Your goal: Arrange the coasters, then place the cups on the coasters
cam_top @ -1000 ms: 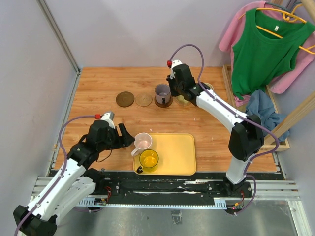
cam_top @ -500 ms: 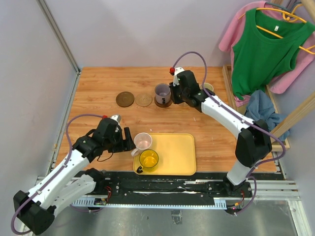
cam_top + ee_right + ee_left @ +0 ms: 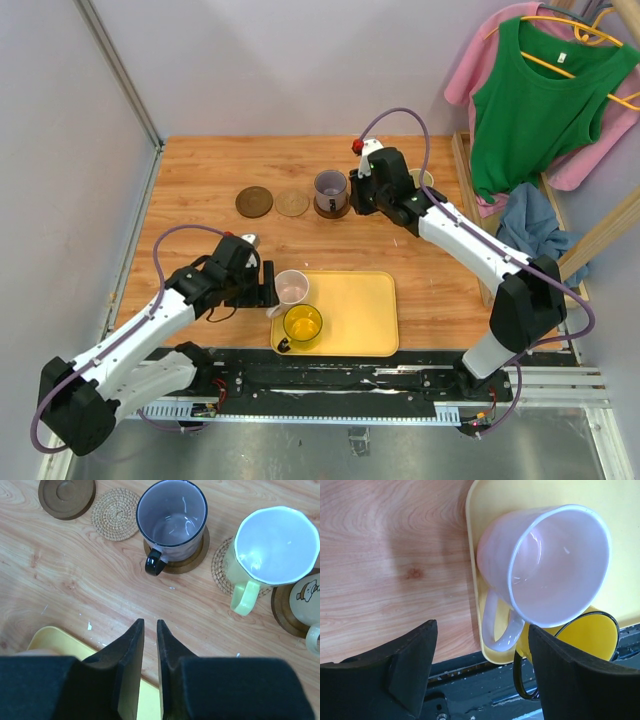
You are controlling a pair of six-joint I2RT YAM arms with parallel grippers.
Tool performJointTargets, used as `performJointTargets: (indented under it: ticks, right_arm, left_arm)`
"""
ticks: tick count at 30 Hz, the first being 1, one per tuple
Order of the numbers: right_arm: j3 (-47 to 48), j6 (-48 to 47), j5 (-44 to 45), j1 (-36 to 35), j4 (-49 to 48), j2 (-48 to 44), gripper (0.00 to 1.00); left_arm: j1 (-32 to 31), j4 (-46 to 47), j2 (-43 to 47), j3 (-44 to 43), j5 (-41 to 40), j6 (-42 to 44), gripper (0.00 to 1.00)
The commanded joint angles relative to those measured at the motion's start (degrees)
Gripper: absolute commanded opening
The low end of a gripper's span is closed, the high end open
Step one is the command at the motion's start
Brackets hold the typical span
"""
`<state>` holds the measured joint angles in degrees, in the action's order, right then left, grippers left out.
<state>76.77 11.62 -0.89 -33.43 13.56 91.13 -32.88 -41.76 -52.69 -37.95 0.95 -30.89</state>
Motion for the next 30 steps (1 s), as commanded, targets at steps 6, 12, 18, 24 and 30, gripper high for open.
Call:
performJointTargets:
  ticks: [6, 12, 18, 24, 30]
  right_arm:
    - [-1.3, 1.6, -0.2, 0.6, -0.7, -1.7, 0.18]
    - [-1.8, 2.4, -0.6, 0.6, -0.7, -1.5, 0.18]
    - [-2.3, 2.8, -0.9, 0.6, -0.2, -1.8, 0.18]
    - [-3.4, 2.9, -0.7, 0.6, -0.2, -2.6, 0.18]
    - [-4.7, 3.5, -0.8, 0.6, -0.4, -3.3, 0.18]
  left_arm:
    - [-1.9, 6.0, -3.0, -0.5, 3.4, 4.5, 0.75]
    - [-4.6, 6.6, -5.8, -0.6, 4.1, 5.2, 0.74]
    - [-6.4, 8.0, -7.7, -0.8, 3.2, 5.3, 0.73]
    - [-7.7, 10.5, -9.2, 0.0, 2.5, 5.6, 0.65]
    - [-9.1, 11.9, -10.8, 0.7, 1.5, 6.0, 0.58]
